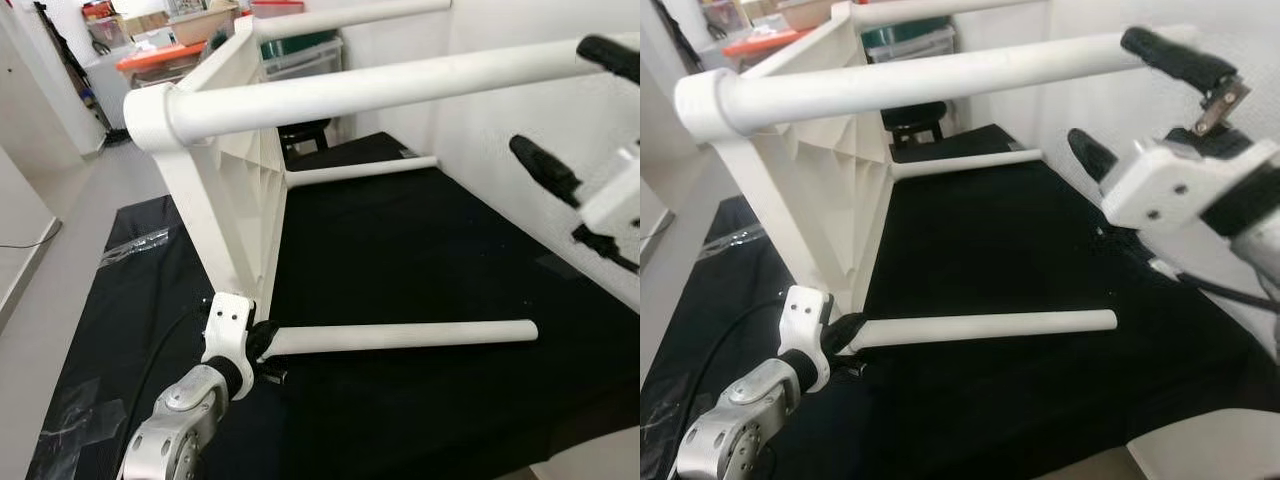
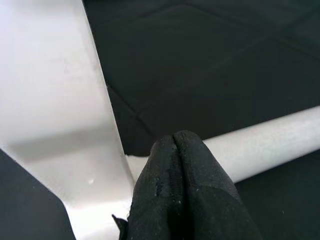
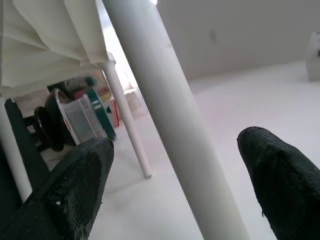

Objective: Building children table

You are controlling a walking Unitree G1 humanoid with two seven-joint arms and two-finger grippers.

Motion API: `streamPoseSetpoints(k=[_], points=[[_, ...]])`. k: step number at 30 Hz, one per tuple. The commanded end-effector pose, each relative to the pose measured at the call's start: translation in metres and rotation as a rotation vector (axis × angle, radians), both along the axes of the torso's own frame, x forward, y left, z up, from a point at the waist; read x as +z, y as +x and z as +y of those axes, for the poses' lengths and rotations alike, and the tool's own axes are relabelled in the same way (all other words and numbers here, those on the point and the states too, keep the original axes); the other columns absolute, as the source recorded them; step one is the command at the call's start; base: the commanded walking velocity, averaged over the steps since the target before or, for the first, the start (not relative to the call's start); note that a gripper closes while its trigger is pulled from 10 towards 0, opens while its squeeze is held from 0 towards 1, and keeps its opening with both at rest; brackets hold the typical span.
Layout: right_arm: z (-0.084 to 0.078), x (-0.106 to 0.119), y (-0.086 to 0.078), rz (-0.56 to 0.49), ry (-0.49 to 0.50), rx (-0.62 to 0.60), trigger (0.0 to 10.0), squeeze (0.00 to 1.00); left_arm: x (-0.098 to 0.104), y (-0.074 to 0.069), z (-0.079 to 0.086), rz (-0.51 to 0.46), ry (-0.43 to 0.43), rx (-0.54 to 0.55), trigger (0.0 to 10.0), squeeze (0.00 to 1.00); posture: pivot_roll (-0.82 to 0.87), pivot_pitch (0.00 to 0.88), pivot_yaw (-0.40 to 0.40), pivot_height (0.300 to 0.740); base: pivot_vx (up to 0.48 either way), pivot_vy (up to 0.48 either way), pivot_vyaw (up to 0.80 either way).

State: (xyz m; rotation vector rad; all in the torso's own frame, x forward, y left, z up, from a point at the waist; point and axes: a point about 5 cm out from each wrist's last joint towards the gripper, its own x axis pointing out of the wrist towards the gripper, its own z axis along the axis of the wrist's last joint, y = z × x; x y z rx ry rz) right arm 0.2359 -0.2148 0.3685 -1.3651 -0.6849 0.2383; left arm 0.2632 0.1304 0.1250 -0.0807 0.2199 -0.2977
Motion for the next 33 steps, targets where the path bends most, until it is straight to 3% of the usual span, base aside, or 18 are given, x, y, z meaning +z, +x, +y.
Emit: streamPoseSetpoints(k=[1, 2, 11, 16, 17, 18, 19, 29, 33], points=[[0.006, -0.006, 0.005, 0.025, -0.013, 0.007, 10.0, 0.0, -0.003, 0.001, 0.006, 0.009, 0.016, 0.028, 6.5, 0.0, -0.13, 0.021, 0.125, 0.74, 0.0, 0.0, 0.0], [0.01, -0.002, 0.016, 0.0, -0.003, -0.002, 10.0, 0.0, -0.001, 0.002, 0.004, -0.001, 0.015, 0.036, 10.0, 0.0, -0.11, 0.019, 0.109, 0.74, 0.0, 0.0, 0.0], [0.001, 0.015, 0.04, -0.035, -0.007, -0.102, 10.0, 0.0, 0.0, 0.0, 0.003, -0.019, 0.006, 0.055, 10.0, 0.0, -0.12, 0.025, 0.084, 0.74, 0.0, 0.0, 0.0], [0.005, 0.019, 0.051, -0.025, -0.023, -0.101, 9.9, 0.0, -0.002, -0.001, 0.004, -0.01, -0.014, 0.09, 10.0, 0.0, -0.11, 0.029, 0.064, 0.74, 0.0, 0.0, 0.0], [0.007, 0.019, 0.053, -0.018, -0.023, -0.1, 3.7, 0.0, -0.003, -0.001, 0.006, -0.002, -0.023, 0.107, 10.0, 0.0, -0.1, 0.029, 0.058, 0.74, 0.0, 0.0, 0.0], [0.007, 0.018, 0.055, -0.014, -0.023, -0.1, 3.7, 0.0, -0.004, -0.001, 0.008, 0.003, -0.029, 0.118, 10.0, 0.0, -0.1, 0.029, 0.058, 0.74, 0.0, 0.0, 0.0], [0.007, 0.018, 0.057, -0.009, -0.02, -0.104, 0.0, 0.0, -0.006, -0.001, 0.011, 0.018, -0.04, 0.142, 10.0, 0.0, -0.1, 0.032, 0.051, 0.74, 0.0, 0.0, 0.0], [0.008, 0.02, 0.061, -0.003, -0.014, -0.092, 0.0, 0.0, -0.01, 0.004, 0.028, 0.034, -0.066, 0.238, 10.0, 0.0, -0.11, 0.033, 0.044, 0.74, 0.0, 0.0, 0.0], [0.01, 0.014, 0.061, 0.037, 0.016, -0.067, 0.0, 0.0, -0.004, 0.017, 0.036, -0.034, -0.075, 0.241, 10.0, 0.0, -0.12, 0.033, 0.039, 0.74, 0.0, 0.0, 0.0]])
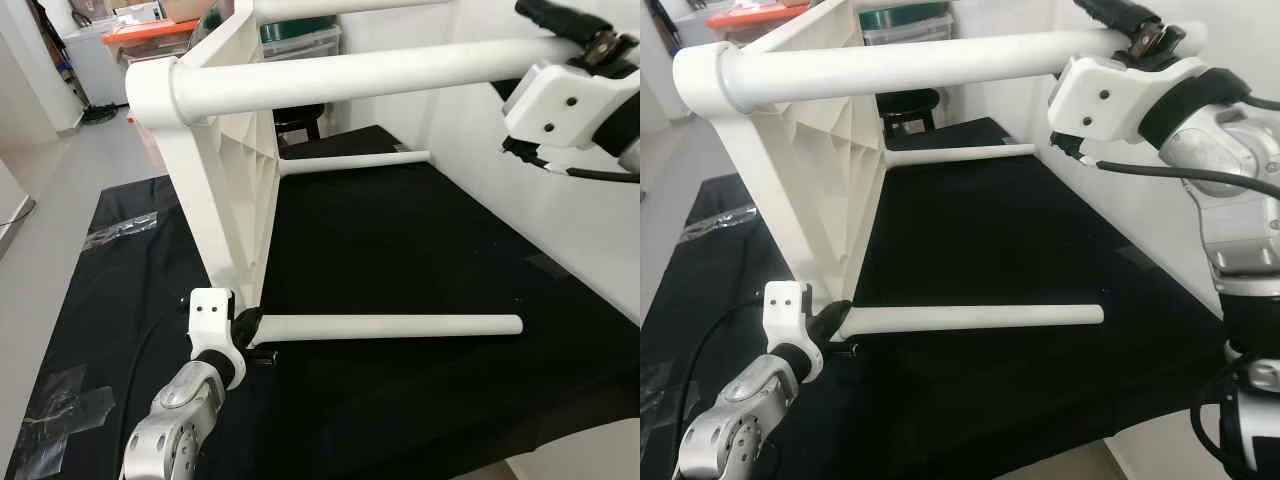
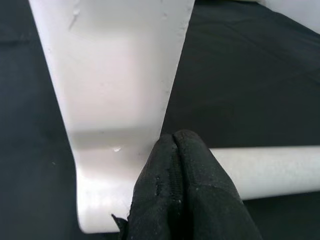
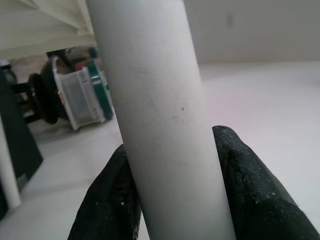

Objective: Building children table

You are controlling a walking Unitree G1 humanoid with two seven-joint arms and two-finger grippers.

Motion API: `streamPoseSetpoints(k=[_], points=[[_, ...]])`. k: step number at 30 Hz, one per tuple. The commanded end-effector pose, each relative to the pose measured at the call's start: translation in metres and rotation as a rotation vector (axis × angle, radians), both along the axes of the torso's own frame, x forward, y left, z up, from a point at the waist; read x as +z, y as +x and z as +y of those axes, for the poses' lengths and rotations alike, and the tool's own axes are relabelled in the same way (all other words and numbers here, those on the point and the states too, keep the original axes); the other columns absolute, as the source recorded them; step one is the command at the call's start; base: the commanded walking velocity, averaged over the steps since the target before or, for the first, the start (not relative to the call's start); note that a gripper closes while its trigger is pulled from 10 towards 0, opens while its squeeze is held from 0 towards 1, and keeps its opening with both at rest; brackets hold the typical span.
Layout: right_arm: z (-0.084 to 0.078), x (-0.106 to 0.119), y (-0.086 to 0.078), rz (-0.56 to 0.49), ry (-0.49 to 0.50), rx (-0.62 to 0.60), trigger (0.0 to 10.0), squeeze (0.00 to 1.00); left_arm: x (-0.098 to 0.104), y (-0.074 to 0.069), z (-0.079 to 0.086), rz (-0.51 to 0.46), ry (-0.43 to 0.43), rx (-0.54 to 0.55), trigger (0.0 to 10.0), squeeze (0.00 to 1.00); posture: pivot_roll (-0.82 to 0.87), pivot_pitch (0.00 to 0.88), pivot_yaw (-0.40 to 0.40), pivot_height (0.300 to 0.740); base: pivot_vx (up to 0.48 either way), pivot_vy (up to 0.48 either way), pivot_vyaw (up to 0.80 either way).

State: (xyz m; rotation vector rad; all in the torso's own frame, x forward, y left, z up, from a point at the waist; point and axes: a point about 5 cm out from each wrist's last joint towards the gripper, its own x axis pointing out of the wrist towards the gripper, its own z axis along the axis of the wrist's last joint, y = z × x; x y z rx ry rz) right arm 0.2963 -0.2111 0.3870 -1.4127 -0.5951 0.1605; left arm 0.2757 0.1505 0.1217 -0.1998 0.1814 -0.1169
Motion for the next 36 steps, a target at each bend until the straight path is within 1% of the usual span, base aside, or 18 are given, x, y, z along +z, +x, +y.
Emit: streamPoseSetpoints(k=[1, 3, 4, 7, 9, 10, 13, 21, 22, 24, 26, 27, 28, 29, 32, 33, 35, 36], points=[[0.007, -0.005, 0.001, 0.03, 0.038, 0.05, 0.0, 0.0, 0.003, 0.009, 0.016, -0.037, 0.038, 0.037, 10.0, 0.0, -0.12, 0.031, 0.038, 0.74, 0.0, 0.0, 0.0], [0.008, -0.007, 0.001, 0.039, 0.041, 0.055, 0.0, 0.0, 0.008, 0.015, 0.017, -0.066, 0.056, 0.021, 10.0, 0.0, -0.13, 0.031, 0.039, 0.74, 0.0, 0.0, 0.0], [0.008, -0.007, 0.001, 0.039, 0.041, 0.055, 0.0, 0.0, 0.008, 0.015, 0.017, -0.066, 0.056, 0.021, 10.0, 0.0, -0.13, 0.031, 0.039, 0.74, 0.0, 0.0, 0.0], [0.008, -0.008, 0.0, 0.046, 0.043, 0.061, 0.0, 0.0, 0.014, 0.027, 0.015, -0.093, 0.079, -0.034, 10.0, 0.0, -0.14, 0.033, 0.04, 0.74, 0.0, 0.0, 0.0], [0.008, -0.008, 0.0, 0.047, 0.042, 0.061, 0.0, 0.0, 0.014, 0.029, 0.015, -0.096, 0.09, -0.044, 10.0, 0.0, -0.14, 0.033, 0.04, 0.74, 0.0, 0.0, 0.0], [0.008, -0.007, 0.0, 0.046, 0.043, 0.062, 0.0, 0.0, 0.015, 0.033, 0.014, -0.1, 0.117, -0.075, 10.0, 0.0, -0.14, 0.037, 0.041, 0.74, 0.0, 0.0, 0.0], [0.008, -0.006, -0.001, 0.049, 0.046, 0.061, 0.0, 0.0, 0.013, 0.037, 0.016, -0.098, 0.151, -0.086, 10.0, 0.0, -0.14, 0.042, 0.042, 0.74, 0.0, 0.0, 0.0], [0.007, -0.002, -0.003, 0.049, 0.062, 0.061, 0.0, 0.0, 0.013, 0.048, 0.028, -0.105, 0.176, -0.058, 10.0, 0.0, -0.15, 0.05, 0.044, 0.74, 0.0, 0.0, 0.0], [0.008, -0.001, -0.003, 0.049, 0.065, 0.063, 0.0, 0.0, 0.012, 0.05, 0.034, -0.107, 0.197, -0.032, 10.0, 0.0, -0.16, 0.053, 0.048, 0.74, 0.0, 0.0, 0.0], [0.008, 0.0, -0.004, 0.049, 0.068, 0.064, 0.0, 0.0, 0.012, 0.051, 0.038, -0.108, 0.212, -0.014, 10.0, 0.0, -0.16, 0.052, 0.048, 0.74, 0.0, 0.0, 0.0], [0.007, 0.001, -0.005, 0.053, 0.083, 0.064, 0.0, 0.0, 0.012, 0.053, 0.057, -0.136, 0.278, 0.079, 10.0, 0.0, -0.17, 0.055, 0.052, 0.74, 0.0, 0.0, 0.0], [0.004, 0.0, -0.004, 0.058, 0.096, 0.056, 0.0, 0.0, 0.015, 0.053, 0.07, -0.158, 0.302, 0.152, 10.0, 0.0, -0.17, 0.055, 0.052, 0.74, 0.0, 0.0, 0.0], [0.004, 0.0, -0.004, 0.058, 0.096, 0.056, 0.0, 0.0, 0.015, 0.053, 0.07, -0.158, 0.302, 0.152, 10.0, 0.0, -0.17, 0.055, 0.052, 0.74, 0.0, 0.0, 0.0], [0.002, 0.0, -0.004, 0.063, 0.11, 0.045, 0.0, 0.0, 0.019, 0.052, 0.084, -0.18, 0.319, 0.217, 10.0, 0.0, -0.17, 0.054, 0.051, 0.74, 0.0, 0.0, 0.0], [-0.02, -0.006, 0.0, 0.075, 0.207, -0.061, 0.0, 0.0, 0.055, 0.051, 0.139, -0.282, 0.406, 0.403, 10.0, 0.0, -0.17, 0.051, 0.048, 0.74, 0.0, 0.0, 0.0], [-0.028, -0.009, 0.002, 0.078, 0.25, -0.103, 0.0, 0.0, 0.078, 0.05, 0.16, -0.333, 0.445, 0.46, 10.0, 0.0, -0.16, 0.048, 0.05, 0.74, 0.0, 0.0, 0.0], [-0.028, -0.009, 0.002, 0.078, 0.25, -0.103, 0.0, 0.0, 0.078, 0.05, 0.16, -0.333, 0.445, 0.46, 10.0, 0.0, -0.16, 0.048, 0.05, 0.74, 0.0, 0.0, 0.0], [-0.035, -0.011, 0.003, 0.077, 0.291, -0.14, 0.0, 0.0, 0.104, 0.049, 0.179, -0.387, 0.479, 0.508, 10.0, 0.0, -0.16, 0.048, 0.05, 0.74, 0.0, 0.0, 0.0]])
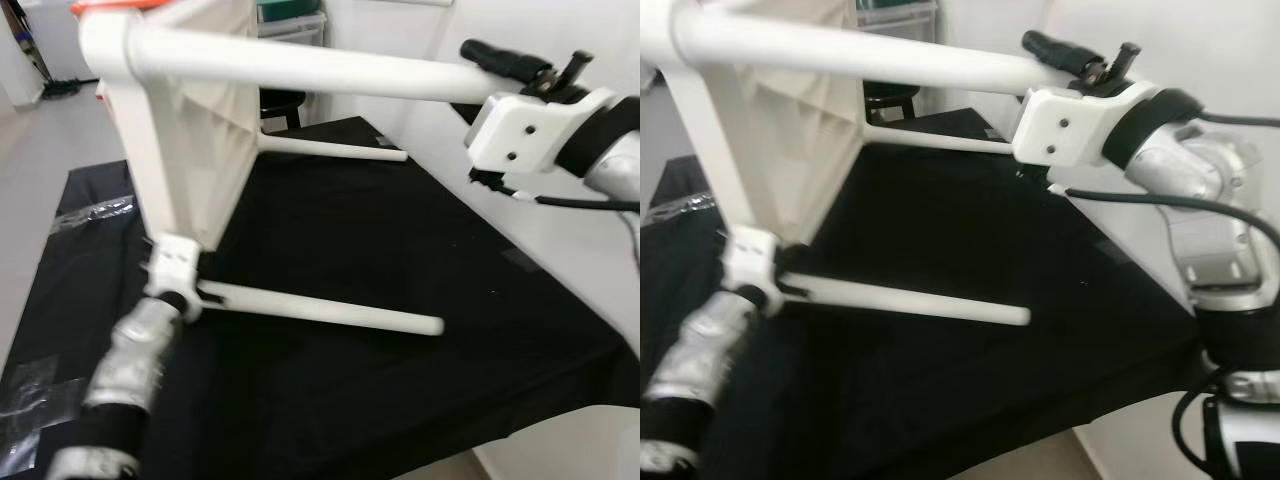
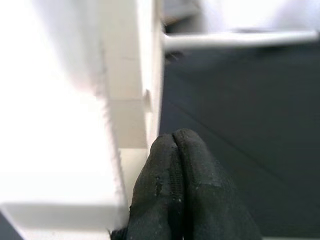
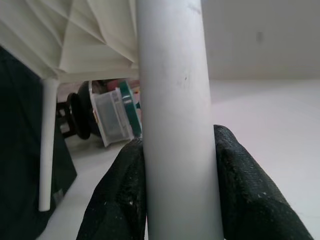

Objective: Building children table

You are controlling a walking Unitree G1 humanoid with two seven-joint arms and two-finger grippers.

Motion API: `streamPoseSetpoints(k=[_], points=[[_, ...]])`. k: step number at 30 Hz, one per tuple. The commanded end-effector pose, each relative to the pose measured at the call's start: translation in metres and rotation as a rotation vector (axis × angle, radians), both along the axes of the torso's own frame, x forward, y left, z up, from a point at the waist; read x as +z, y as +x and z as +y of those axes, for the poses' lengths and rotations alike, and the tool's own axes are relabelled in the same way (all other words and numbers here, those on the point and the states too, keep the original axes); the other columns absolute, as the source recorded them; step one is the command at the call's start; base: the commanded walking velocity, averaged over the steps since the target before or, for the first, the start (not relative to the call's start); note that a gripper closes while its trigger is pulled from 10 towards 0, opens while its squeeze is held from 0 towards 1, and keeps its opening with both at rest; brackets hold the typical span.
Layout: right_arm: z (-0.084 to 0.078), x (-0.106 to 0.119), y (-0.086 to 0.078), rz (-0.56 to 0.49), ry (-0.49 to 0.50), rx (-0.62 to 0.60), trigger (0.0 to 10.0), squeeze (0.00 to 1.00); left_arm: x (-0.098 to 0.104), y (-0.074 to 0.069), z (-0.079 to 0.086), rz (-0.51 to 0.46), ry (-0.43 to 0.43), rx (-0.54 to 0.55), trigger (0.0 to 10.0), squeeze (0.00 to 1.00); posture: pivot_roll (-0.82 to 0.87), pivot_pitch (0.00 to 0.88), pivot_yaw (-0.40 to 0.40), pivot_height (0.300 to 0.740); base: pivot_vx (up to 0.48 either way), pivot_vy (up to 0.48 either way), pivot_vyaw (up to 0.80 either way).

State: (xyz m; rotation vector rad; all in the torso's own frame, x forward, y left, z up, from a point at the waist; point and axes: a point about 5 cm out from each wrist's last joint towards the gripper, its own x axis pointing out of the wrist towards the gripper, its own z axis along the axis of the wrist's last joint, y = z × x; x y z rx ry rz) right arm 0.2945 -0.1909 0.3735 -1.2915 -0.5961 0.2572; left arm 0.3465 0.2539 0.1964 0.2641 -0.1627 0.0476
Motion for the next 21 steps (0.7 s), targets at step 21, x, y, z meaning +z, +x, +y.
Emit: streamPoseSetpoints(k=[21], points=[[0.006, -0.224, 0.028, 0.79, 1.164, -0.365, 0.0, 0.0, 0.227, -0.024, 0.041, -0.491, 0.336, -0.019, 10.0, 0.0, 0.01, 0.037, 0.067, 0.74, 0.0, 0.0, 0.0]])
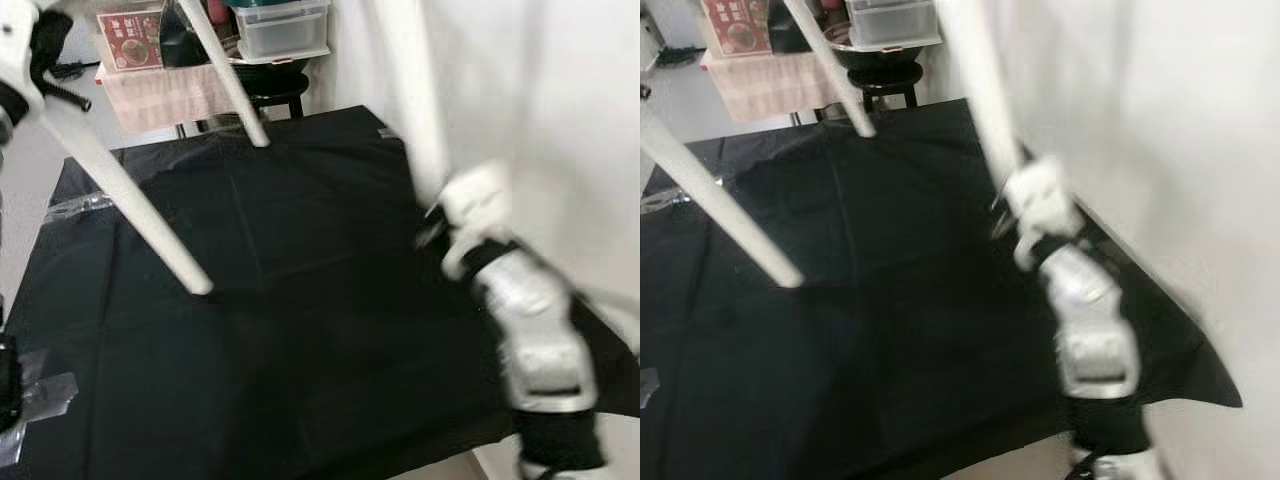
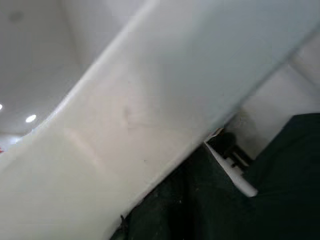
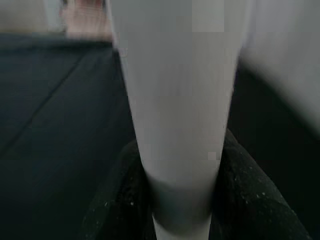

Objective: Building children table

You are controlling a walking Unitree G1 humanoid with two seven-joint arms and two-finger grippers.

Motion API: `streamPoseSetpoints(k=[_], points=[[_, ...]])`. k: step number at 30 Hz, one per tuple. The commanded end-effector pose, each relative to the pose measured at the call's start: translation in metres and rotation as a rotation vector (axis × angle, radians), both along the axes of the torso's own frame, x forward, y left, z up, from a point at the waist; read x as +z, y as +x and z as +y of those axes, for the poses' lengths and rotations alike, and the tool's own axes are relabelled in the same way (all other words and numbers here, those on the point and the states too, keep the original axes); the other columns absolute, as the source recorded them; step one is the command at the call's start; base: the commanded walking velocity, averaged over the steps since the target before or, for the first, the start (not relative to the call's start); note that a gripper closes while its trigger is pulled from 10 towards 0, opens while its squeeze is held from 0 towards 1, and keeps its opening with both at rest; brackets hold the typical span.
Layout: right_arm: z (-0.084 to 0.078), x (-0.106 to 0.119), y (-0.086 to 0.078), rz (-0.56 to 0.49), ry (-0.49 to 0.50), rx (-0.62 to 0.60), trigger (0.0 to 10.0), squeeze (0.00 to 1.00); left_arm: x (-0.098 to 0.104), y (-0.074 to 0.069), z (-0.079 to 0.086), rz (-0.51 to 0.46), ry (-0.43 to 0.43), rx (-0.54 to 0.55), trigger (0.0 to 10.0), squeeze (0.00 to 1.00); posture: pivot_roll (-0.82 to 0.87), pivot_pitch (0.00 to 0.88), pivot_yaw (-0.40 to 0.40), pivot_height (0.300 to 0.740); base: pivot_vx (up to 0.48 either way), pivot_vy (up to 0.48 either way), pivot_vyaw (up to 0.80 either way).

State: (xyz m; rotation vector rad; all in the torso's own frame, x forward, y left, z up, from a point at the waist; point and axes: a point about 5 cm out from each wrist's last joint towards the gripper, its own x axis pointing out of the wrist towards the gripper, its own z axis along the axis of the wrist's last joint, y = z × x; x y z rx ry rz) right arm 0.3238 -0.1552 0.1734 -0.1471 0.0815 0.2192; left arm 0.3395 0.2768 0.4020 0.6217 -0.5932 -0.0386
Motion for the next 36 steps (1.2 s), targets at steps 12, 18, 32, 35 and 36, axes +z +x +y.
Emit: streamPoseSetpoints(k=[12, 18, 32, 35, 36], points=[[-0.023, -0.026, 0.006, 0.07, -0.095, -0.162, 10.0, 1.0, -0.069, -0.005, -0.055, 0.204, -0.137, -0.292, 10.0, 1.0, 0.02, 0.037, 0.096, 0.74, 0.0, 0.0, 0.0], [-0.024, -0.017, -0.023, -0.06, -0.021, -0.05, 10.0, 1.0, -0.145, -0.029, -0.072, 0.39, -0.291, -0.326, 10.0, 1.0, 0.0, 0.045, 0.101, 0.74, 0.0, 0.0, 0.0], [-0.035, -0.04, -0.062, -0.02, -0.072, 0.044, 10.0, 1.0, -0.234, -0.066, -0.07, 0.583, -0.471, -0.072, 10.0, 1.0, -0.03, 0.027, 0.085, 0.74, 0.0, 0.0, 0.0], [-0.01, -0.038, -0.05, -0.051, -0.085, 0.158, 10.0, 0.0, -0.272, -0.079, -0.086, 0.684, -0.526, 0.001, 10.0, 0.0, -0.03, 0.008, 0.06, 0.74, 0.0, 0.0, 0.0], [-0.01, -0.038, -0.05, -0.051, -0.085, 0.158, 10.0, 0.0, -0.272, -0.079, -0.086, 0.684, -0.526, 0.001, 10.0, 0.0, -0.03, 0.008, 0.06, 0.74, 0.0, 0.0, 0.0]])
